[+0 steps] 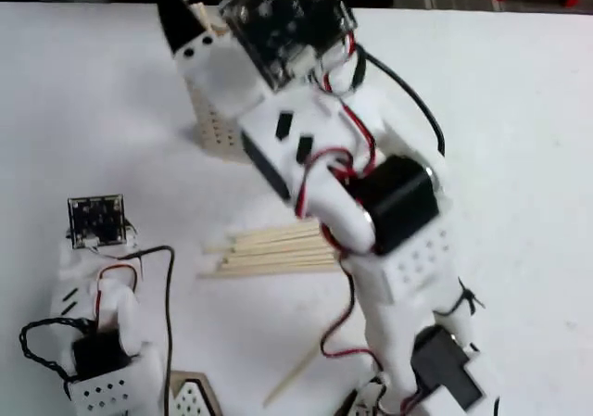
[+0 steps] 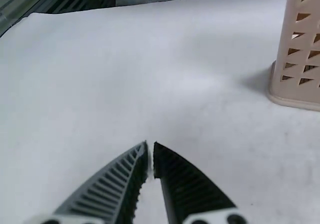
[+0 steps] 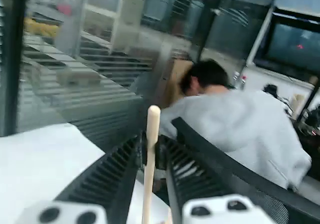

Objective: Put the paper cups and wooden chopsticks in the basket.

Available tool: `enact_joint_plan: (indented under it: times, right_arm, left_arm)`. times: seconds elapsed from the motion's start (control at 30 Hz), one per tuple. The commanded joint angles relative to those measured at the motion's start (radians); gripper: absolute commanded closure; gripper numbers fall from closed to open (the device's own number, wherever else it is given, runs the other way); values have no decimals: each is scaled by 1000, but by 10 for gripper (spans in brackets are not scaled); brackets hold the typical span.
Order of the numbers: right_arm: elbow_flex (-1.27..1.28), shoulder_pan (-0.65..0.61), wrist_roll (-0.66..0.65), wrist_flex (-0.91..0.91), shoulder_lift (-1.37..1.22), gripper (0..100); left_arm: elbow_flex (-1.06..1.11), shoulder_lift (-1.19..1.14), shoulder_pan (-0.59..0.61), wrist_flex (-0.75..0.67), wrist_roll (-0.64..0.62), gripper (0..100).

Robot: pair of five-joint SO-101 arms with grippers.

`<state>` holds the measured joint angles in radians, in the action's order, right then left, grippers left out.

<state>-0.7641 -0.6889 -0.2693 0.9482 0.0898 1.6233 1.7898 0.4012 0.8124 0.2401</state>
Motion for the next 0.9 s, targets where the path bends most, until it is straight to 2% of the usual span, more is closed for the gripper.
enact_joint_plan:
  times: [0.0, 0.27, 0.43, 0.5, 0.63, 0.73, 0.87]
  right_arm:
    - [-23, 64, 18, -53, -91, 980]
    - [-23, 143, 130, -84, -266, 965]
    - [-32, 136, 130, -10, -269, 823]
    - [-32, 136, 130, 35, -226, 845]
    - [-29, 148, 106, 145, -128, 981]
    - [-23, 173, 51, 285, -70, 969]
    - [-23, 246, 44, 498, -35, 968]
  left_arm:
    - [-6, 18, -5, 2, 8, 950]
    - [-6, 18, -4, 2, 9, 950]
    - [-6, 18, -4, 0, 9, 950]
    - [-6, 18, -4, 0, 9, 950]
    - [-6, 18, -4, 0, 9, 950]
    - [-6, 18, -5, 0, 9, 950]
    - [-6, 18, -5, 2, 9, 950]
